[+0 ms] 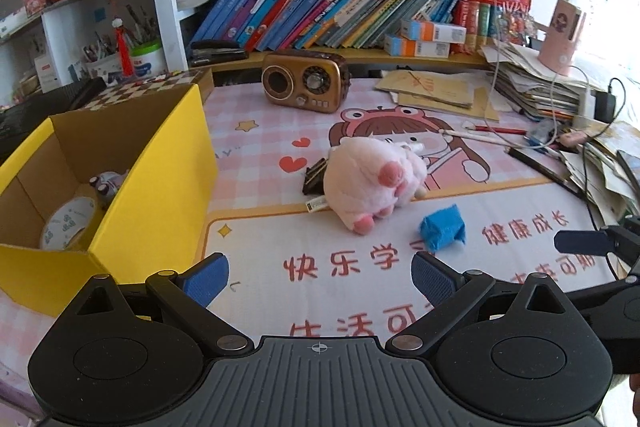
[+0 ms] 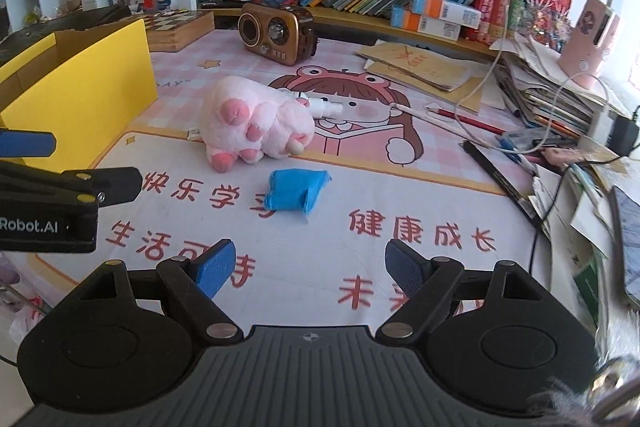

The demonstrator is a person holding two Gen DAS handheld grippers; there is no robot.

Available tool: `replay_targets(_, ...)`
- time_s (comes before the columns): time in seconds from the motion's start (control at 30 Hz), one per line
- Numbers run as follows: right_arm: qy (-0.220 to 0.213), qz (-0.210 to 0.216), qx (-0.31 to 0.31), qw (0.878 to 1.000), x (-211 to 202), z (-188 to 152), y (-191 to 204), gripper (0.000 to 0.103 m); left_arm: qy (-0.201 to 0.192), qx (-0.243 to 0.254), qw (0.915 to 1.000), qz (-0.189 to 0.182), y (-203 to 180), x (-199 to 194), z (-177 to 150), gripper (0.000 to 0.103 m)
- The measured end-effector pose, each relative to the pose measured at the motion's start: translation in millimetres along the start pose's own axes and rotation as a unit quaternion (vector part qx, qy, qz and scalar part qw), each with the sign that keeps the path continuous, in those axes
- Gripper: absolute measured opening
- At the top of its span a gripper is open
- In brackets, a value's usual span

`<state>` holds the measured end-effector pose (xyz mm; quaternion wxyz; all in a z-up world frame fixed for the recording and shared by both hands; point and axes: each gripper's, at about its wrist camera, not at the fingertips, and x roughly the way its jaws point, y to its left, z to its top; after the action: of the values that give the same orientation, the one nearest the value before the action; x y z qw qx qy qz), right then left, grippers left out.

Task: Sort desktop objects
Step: 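Approach the pink plush pig with the left gripper while the right gripper approaches the blue pouch, then grasp the blue pouch with the right gripper while the left gripper grasps the pink plush pig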

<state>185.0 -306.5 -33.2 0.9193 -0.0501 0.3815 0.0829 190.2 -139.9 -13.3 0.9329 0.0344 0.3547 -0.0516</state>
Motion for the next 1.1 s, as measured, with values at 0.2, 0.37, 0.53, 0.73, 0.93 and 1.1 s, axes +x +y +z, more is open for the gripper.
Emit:
replay_targets(0.2, 0.009, 0.016, 0.004, 1.000, 18, 7, -13, 0.079, 0.003, -0.001, 1.0000, 0.009, -10, 16, 12, 0.100)
replay_targets(0.37, 0.014, 0.026, 0.006, 1.000, 30, 12, -23, 0.079, 0.005, -0.004, 0.9999, 0.015, -17, 28, 22, 0.100)
replay_targets(0.53, 0.016, 0.036, 0.004, 0.999, 41, 16, -29, 0.076, 0.008, -0.006, 0.9997, 0.021, -22, 35, 27, 0.100)
replay_targets(0.73, 0.026, 0.051, 0.005, 0.998, 56, 21, -33, 0.072, 0.020, -0.007, 0.9994, 0.027, -25, 43, 30, 0.100)
replay_targets(0.93, 0.028, 0.069, -0.002, 0.997, 74, 28, -29, 0.072, 0.024, -0.012, 0.9989, 0.039, -23, 47, 36, 0.100)
replay_targets(1.1, 0.030, 0.083, -0.010, 0.996, 86, 33, -21, 0.070, 0.029, -0.019, 0.9985, 0.042, -18, 54, 43, 0.100)
